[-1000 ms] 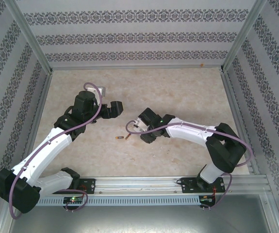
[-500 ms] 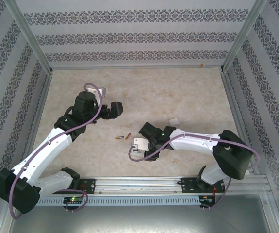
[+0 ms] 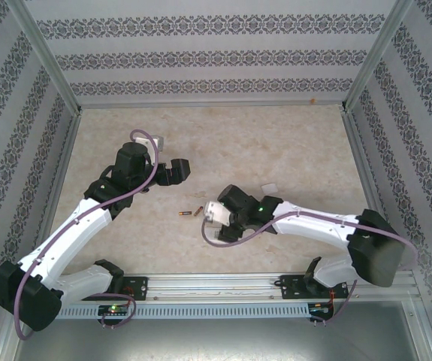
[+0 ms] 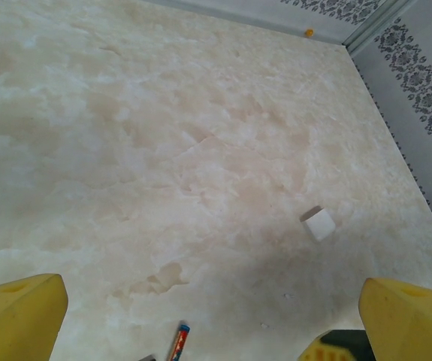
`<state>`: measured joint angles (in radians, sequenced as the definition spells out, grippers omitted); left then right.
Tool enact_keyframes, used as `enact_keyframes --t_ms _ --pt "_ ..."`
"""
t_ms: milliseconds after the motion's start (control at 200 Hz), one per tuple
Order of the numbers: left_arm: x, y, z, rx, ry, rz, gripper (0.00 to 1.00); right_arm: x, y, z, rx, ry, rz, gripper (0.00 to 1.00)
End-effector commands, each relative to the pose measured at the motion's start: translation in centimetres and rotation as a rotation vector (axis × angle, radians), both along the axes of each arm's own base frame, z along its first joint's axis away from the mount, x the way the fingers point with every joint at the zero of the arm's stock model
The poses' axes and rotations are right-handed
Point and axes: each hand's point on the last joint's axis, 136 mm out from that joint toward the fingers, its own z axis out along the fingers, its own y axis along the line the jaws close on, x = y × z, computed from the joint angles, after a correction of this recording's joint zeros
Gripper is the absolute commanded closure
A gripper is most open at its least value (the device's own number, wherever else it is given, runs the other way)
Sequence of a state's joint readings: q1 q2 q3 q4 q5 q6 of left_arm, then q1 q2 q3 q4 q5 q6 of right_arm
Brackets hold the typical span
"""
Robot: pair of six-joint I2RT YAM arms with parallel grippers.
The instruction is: Load the batteries into the remote control
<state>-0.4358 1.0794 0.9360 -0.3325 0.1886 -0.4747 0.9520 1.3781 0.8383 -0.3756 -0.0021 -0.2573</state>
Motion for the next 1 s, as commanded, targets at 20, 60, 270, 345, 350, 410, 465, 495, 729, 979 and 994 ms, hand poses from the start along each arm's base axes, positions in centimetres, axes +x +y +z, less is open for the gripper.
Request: enact_keyframes --t_ms 20,60,270,345,350,410,465,495,729,979,994 --pt "-0.5 2.5 0.3 0.047 0.025 0.099 0.00 5.5 0.1 6.4 0.415 0.099 -0.831 0.33" --pt "-0.7 3.1 0.2 0.054 0.039 0.120 0.00 5.2 -0.8 5.9 0.454 0.215 -1.062 0.39" --pt "-2.2 3.0 0.6 0.025 0.036 0.067 0.00 4.4 1.6 2.0 0.463 0.452 -1.406 0.45" --pt "-2.9 2.4 0.7 0.024 0.038 0.009 0.00 4.4 1.8 0.5 0.332 0.450 -1.481 0.47" --pt "-2.9 2.4 0.7 0.024 0.038 0.005 0.00 4.4 1.9 0.5 0.324 0.450 -1.482 0.48" --pt "-3.5 2.0 0.6 0.021 0.045 -0.033 0.00 4.6 3.4 -0.5 0.251 0.474 -1.456 0.49" --pt "-3.8 1.9 0.5 0.024 0.047 -0.049 0.00 4.9 5.4 -1.3 0.233 0.499 -1.417 0.49" --pt "-3.9 1.9 0.4 0.028 0.048 -0.052 0.00 5.1 6.2 -1.8 0.230 0.505 -1.402 0.49" --pt "-3.9 2.6 0.0 0.051 0.038 -0.030 0.00 5.8 6.6 -4.8 0.166 0.469 -1.464 0.56" --pt "-3.5 3.8 -0.5 0.098 0.038 0.022 0.00 5.8 8.3 -7.3 0.150 0.544 -1.444 0.67" --pt "-3.5 3.9 -0.5 0.103 0.038 0.027 0.00 5.7 8.4 -7.4 0.149 0.547 -1.443 0.69"
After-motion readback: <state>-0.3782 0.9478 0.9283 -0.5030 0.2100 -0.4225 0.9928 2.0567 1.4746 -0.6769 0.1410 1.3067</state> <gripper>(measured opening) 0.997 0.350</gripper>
